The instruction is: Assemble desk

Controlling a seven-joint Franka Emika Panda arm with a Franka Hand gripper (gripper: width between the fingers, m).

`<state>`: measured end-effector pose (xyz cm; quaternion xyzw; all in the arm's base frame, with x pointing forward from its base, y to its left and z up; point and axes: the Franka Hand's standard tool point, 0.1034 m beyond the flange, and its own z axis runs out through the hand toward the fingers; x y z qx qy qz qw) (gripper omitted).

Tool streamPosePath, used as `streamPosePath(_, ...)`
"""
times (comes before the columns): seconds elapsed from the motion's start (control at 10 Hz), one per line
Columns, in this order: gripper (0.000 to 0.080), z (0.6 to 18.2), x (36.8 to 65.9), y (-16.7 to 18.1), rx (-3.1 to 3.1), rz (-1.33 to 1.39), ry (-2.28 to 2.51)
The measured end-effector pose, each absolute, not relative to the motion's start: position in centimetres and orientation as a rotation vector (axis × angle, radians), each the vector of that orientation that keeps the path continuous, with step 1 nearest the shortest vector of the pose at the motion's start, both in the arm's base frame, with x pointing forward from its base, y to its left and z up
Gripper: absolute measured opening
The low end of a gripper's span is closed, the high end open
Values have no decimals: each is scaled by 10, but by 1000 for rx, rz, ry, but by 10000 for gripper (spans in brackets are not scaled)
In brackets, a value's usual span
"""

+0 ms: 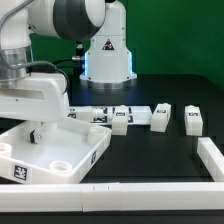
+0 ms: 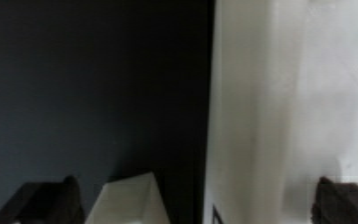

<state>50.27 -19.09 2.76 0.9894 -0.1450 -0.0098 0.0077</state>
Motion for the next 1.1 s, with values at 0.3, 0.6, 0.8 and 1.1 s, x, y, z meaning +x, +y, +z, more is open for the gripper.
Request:
streamPosePath(0.3, 288, 28, 503, -190, 3093, -31, -452)
streamPosePath(0.6, 49, 35, 512, -191, 3111, -67, -453)
streamPosePath(0.8, 49, 41, 510, -190, 3138, -169, -504)
streamPosePath(1.1, 49, 52, 501, -168, 3126, -344, -752)
